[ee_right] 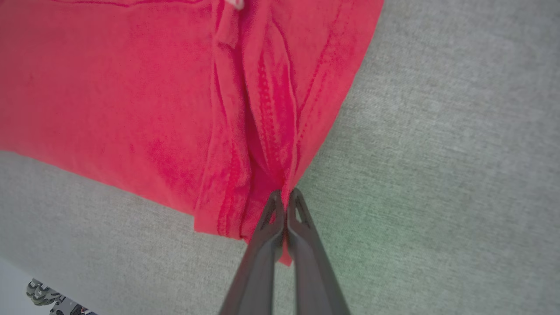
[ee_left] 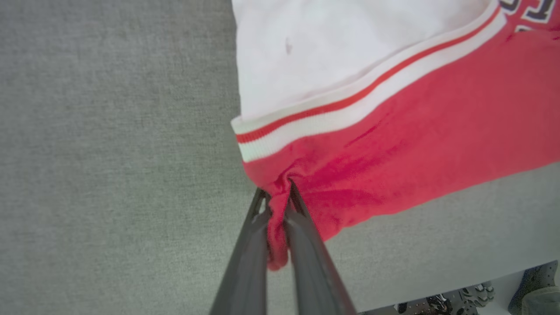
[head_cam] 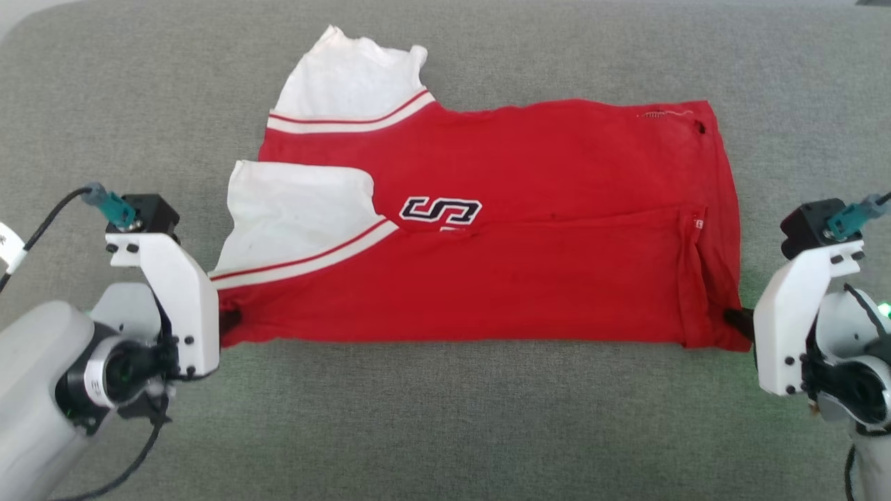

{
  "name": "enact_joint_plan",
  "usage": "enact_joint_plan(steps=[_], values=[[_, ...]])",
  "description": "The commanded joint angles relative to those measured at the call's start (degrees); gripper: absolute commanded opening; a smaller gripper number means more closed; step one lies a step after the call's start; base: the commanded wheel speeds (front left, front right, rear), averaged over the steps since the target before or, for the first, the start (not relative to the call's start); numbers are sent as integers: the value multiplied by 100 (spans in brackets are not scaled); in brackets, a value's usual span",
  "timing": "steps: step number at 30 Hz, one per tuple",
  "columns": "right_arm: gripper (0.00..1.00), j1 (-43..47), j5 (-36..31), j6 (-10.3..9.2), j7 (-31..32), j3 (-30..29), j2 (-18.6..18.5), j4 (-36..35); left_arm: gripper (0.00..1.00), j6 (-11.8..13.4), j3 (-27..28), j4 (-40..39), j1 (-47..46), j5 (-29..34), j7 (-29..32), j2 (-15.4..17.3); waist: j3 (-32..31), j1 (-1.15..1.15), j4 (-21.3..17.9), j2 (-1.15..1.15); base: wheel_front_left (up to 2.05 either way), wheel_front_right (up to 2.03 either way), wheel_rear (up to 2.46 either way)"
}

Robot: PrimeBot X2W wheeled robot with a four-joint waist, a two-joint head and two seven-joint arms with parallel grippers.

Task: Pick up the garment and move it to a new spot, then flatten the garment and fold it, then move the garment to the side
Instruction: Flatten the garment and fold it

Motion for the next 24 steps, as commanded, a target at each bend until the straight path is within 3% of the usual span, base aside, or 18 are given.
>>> enact_joint_plan(steps=[1, 10, 16, 17, 18, 19, 20, 24], values=[[0, 123, 50, -3, 94, -51, -28, -127, 0, 99, 15, -159, 133, -4, 36, 79, -39, 0, 31, 0, 0, 0, 0], [0, 891, 90, -4, 775, -427, 65, -1058, 0, 724, -13, -1316, 831, -132, -70, 528, -108, 0, 80, 0, 0, 0, 0], [0, 1206, -99, -4, 582, -484, 235, -1170, 0, 709, -68, -1193, 1143, -154, -296, 465, -42, 0, 26, 0, 0, 0, 0], [0, 1236, -164, -4, 492, -451, 250, -1100, 4, 667, -109, -1100, 1164, -120, -293, 454, -33, 0, 8, 0, 0, 0, 0], [32, 1248, -206, -4, 396, -403, 271, -1025, 36, 629, -130, -1018, 1155, -79, -319, 436, -25, 0, -9, 0, 0, 0, 0], [55, 1245, -234, -3, 305, -361, 292, -954, 97, 594, -110, -928, 1141, -93, -370, 385, -18, 0, -23, 0, 0, 0, 0], [100, 1243, -253, -3, 221, -319, 298, -872, 100, 559, -77, -828, 1150, -168, -394, 318, -13, 0, -36, 0, 0, 0, 0], [100, 1148, -248, -4, -22, -215, 334, -634, 100, 479, -42, -582, 1069, -204, -372, 318, -5, 0, -103, 0, 0, 0, 0]])
